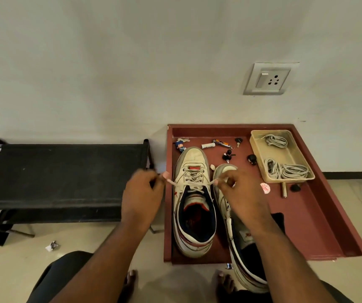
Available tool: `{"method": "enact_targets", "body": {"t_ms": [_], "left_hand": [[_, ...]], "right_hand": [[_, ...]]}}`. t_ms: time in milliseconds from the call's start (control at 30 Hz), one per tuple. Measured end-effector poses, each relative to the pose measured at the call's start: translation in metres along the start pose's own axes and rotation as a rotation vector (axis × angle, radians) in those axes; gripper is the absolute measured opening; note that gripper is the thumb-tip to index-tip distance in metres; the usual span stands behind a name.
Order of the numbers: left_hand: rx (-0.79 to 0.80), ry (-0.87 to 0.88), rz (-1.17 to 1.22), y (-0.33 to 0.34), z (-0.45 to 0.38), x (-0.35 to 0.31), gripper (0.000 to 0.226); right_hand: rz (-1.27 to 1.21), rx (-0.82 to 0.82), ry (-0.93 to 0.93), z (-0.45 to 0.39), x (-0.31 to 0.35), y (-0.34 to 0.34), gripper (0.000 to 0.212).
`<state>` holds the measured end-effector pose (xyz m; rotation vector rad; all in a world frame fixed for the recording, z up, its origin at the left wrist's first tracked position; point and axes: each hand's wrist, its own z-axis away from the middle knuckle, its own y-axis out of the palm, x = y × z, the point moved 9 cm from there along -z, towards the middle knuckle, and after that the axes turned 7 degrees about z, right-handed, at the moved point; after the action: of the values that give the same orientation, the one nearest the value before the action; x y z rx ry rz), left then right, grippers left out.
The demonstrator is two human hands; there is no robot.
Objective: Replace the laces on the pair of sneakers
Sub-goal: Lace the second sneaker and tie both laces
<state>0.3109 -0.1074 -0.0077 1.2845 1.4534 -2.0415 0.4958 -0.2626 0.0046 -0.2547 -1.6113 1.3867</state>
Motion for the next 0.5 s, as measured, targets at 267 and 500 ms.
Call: {"method": "enact_targets", "body": {"t_ms": [267,500], "left_hand": [[0.301,-0.476,0.755,0.055,0.029,0.002,0.029],[0.111,-0.578,0.926,0.06,0.023,0.02,0.023]], "right_hand": [[-0.414,0.276,0.172,-0.007,0.006,0.048,0.043],[-0.877,0.16,0.415,-0.004,-0.015,0.045,0.024]]}}
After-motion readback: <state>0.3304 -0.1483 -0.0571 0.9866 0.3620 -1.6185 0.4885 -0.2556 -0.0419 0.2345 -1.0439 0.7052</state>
